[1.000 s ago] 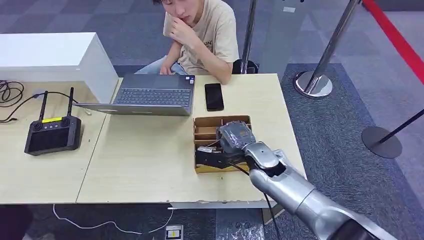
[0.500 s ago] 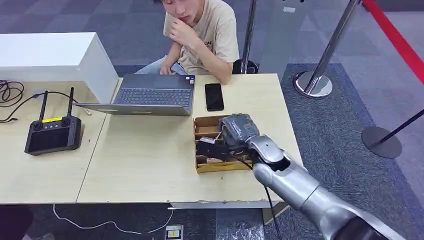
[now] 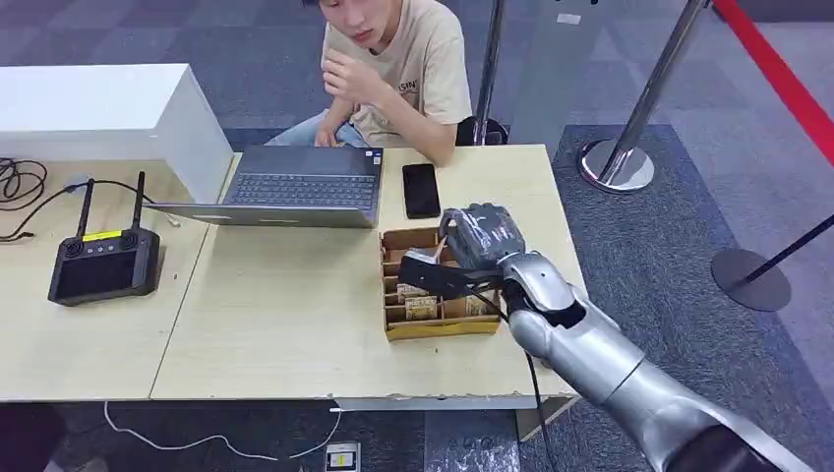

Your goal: Pass the card to the sensor for recognition and then transmit it.

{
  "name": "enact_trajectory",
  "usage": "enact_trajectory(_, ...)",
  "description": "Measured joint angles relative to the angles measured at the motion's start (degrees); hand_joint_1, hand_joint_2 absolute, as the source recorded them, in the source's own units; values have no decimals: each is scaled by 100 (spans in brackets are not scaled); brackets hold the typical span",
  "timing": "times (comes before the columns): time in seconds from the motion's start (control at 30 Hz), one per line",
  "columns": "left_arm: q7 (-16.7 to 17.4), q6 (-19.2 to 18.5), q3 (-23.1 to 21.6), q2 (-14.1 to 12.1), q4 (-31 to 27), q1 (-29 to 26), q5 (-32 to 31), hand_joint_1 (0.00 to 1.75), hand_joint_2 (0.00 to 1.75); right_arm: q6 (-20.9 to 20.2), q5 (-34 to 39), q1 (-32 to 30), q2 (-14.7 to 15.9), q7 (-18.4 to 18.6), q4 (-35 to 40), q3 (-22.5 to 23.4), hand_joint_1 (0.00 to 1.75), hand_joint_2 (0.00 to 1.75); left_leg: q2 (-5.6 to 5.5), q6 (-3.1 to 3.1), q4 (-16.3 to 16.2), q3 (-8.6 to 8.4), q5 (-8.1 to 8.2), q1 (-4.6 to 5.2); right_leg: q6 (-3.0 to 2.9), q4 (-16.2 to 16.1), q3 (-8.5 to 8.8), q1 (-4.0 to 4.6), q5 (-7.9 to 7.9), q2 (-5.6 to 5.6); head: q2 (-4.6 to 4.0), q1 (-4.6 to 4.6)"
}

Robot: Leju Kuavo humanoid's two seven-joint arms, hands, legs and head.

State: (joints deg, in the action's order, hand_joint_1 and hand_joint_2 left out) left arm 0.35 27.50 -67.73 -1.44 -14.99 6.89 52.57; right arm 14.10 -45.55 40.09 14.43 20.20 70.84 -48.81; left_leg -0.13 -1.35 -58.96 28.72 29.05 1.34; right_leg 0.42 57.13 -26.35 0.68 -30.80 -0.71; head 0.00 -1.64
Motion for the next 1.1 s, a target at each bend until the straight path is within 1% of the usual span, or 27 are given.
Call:
enact_trajectory(0.4, 0, 0, 0, 4, 0, -2, -4, 0, 0, 133, 114, 130, 92, -33, 83, 125, 175, 175, 1, 0, 0, 1, 0, 0, 0, 0, -1, 0, 0, 0, 0, 0)
enact_trajectory(0.57, 0, 0, 2, 15, 0, -4, -11, 0, 0, 205, 212, 253, 175, -46, 195, 232, 175, 175, 0, 0, -1, 1, 0, 0, 0, 0, -1, 0, 0, 0, 0, -2)
enact_trajectory(0.63, -9, 0, 0, 17, 0, -4, -24, 0, 0, 249, 488, 271, 192, -194, 238, 271, 175, 175, 0, 0, -1, 1, 0, 0, 0, -1, -1, 0, 0, 0, 0, -4)
enact_trajectory(0.77, -55, 0, 0, 20, 0, -5, -85, 0, 0, 173, 2088, 338, 223, -987, 354, 428, 175, 175, 0, 0, -1, 1, 0, 0, 0, 0, -1, 0, 0, 0, 0, -2)
enact_trajectory(0.83, -68, 0, 0, 20, 0, -4, -100, 0, 0, 122, 2592, 463, 229, -1235, 365, 498, 175, 175, 0, 0, -1, 1, 0, 0, 0, 0, -1, 0, 0, 0, 0, 0)
enact_trajectory(0.97, -74, 0, 0, 24, 0, -2, -142, 0, 0, 155, 3012, 715, 214, -1453, 359, 599, 175, 175, 0, 0, -1, 1, 0, 0, 0, 2, -1, 0, 0, 0, 0, 0)
enact_trajectory(1.1, -74, 0, 0, 33, 0, -1, -171, 0, 0, 330, 3121, 909, 157, -1561, 321, 658, 175, 175, -1, 0, -1, 2, 0, 0, 0, 2, -1, 0, 0, 0, 0, 0)
